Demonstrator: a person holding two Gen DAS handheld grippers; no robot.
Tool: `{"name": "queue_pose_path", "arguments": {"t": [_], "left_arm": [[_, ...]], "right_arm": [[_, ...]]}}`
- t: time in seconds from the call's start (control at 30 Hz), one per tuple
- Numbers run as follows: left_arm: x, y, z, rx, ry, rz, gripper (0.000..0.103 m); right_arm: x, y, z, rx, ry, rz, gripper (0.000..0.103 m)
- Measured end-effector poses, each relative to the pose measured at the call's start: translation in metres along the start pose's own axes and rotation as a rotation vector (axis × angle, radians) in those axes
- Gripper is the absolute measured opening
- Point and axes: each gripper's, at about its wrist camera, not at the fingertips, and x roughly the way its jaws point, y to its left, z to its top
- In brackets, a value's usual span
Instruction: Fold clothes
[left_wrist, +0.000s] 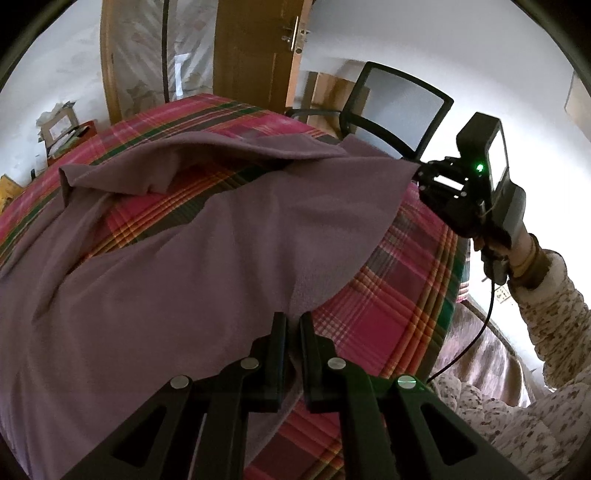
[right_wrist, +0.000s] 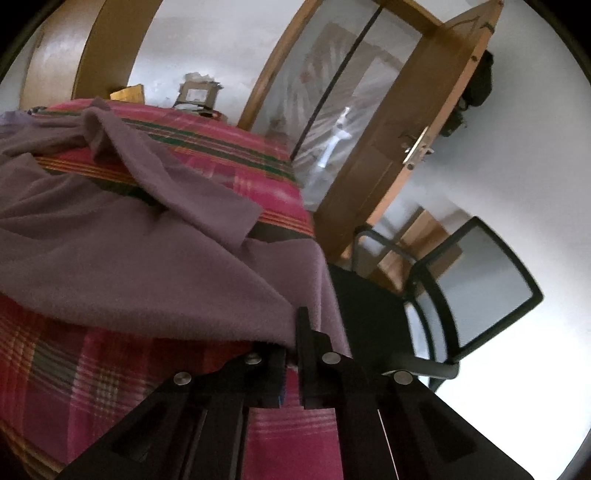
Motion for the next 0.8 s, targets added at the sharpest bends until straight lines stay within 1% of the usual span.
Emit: {"name": "queue_pose_path", "arguments": {"t": [0.4, 0.53, 0.67, 0.8], "left_arm": [[0.010, -0.007, -0.007, 0.031, 0.043, -0.014, 0.007], [0.017, -0.010, -0.008, 0.037, 0.063, -0.031, 0.007], [0.022, -0.017, -0.011, 0.069, 0.079, -0.035, 0.007], [0.027, -0.019, -0.014, 0.075, 0.098, -0.041, 0.007]], "right_arm": [[-0.015, -0.003, -0.014, -0.033, 0.018, -0.073, 0.004], [-0.017, -0.004, -0.020, -0.036, 0.031, -0.079, 0.004], [-0.011, 0.000, -0.026, -0.047, 0.055, -0.090, 0.004], [-0.009, 0.000, -0.030, -0.032, 0.062, -0.071, 0.004]]}}
